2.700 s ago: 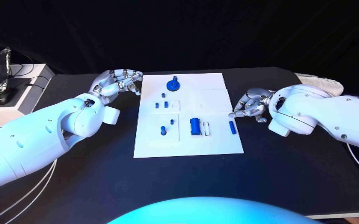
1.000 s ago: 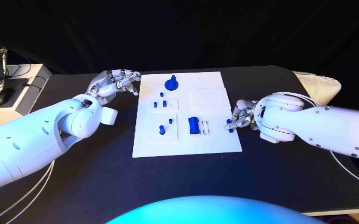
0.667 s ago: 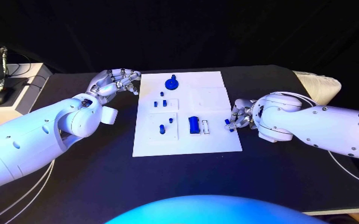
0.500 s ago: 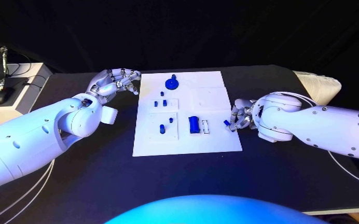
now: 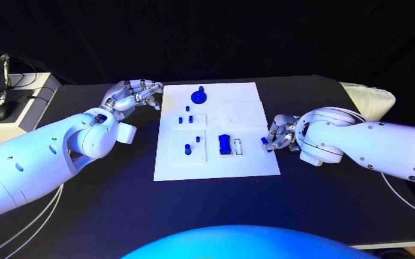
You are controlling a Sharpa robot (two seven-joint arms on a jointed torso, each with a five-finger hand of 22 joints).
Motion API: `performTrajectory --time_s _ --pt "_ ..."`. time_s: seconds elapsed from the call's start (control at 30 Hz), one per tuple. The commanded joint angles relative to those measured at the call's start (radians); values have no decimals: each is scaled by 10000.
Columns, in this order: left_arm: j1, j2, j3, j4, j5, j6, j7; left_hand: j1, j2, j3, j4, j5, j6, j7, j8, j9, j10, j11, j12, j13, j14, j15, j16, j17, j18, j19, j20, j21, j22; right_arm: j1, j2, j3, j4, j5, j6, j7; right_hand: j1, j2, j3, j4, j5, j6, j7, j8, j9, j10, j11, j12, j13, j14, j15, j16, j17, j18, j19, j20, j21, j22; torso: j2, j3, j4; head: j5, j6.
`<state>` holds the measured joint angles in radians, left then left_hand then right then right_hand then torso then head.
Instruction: Assemble the parts on the task board
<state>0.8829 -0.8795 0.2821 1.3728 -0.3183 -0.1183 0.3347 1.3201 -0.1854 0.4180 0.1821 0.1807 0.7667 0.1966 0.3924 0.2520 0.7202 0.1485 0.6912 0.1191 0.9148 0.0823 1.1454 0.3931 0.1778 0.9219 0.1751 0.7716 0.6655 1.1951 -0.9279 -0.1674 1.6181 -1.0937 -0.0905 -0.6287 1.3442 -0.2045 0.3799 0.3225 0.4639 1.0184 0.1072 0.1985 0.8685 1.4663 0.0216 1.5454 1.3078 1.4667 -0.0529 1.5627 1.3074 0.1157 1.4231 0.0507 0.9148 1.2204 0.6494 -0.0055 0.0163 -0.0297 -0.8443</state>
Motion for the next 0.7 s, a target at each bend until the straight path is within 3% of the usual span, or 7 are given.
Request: performTrajectory --time_s 0.03,0.47,0.7 --pt "-5 9 7 26 13 172 7 -10 90 -21 44 -17 -60 17 3 -9 -52 -10 -27 -9 10 -4 68 -15 56 58 25 -45 -14 -45 21 -77 138 853 -164 143 -153 2 1948 -2030 -39 57 -14 -215 -1753 906 10 -7 2466 974 61 -25 2330 -61 -38 31 0 16 3 0 -3 11 0" --pt "-5 12 6 38 13 213 -20 -10 90 -21 44 -17 -60 17 3 -9 -52 -10 -27 -9 10 -4 68 -15 56 58 25 -45 -14 239 71 -59 677 1437 -687 135 -319 -17 1972 -2087 -92 88 -35 -196 -1725 909 -4 -2 2469 975 52 -24 2334 -59 -39 29 -3 30 3 -10 6 9 -1" --pt "-5 12 6 57 11 239 -29 -2 111 -31 70 -22 -60 16 5 -15 -60 -8 -24 -9 11 -3 70 -16 56 66 25 -53 -20 249 435 -65 551 1611 -687 111 -467 -22 1985 -2134 -185 113 -55 -178 -1697 905 -19 -11 2464 974 42 -25 2330 -53 -47 25 -39 24 -3 -20 4 -3 4"
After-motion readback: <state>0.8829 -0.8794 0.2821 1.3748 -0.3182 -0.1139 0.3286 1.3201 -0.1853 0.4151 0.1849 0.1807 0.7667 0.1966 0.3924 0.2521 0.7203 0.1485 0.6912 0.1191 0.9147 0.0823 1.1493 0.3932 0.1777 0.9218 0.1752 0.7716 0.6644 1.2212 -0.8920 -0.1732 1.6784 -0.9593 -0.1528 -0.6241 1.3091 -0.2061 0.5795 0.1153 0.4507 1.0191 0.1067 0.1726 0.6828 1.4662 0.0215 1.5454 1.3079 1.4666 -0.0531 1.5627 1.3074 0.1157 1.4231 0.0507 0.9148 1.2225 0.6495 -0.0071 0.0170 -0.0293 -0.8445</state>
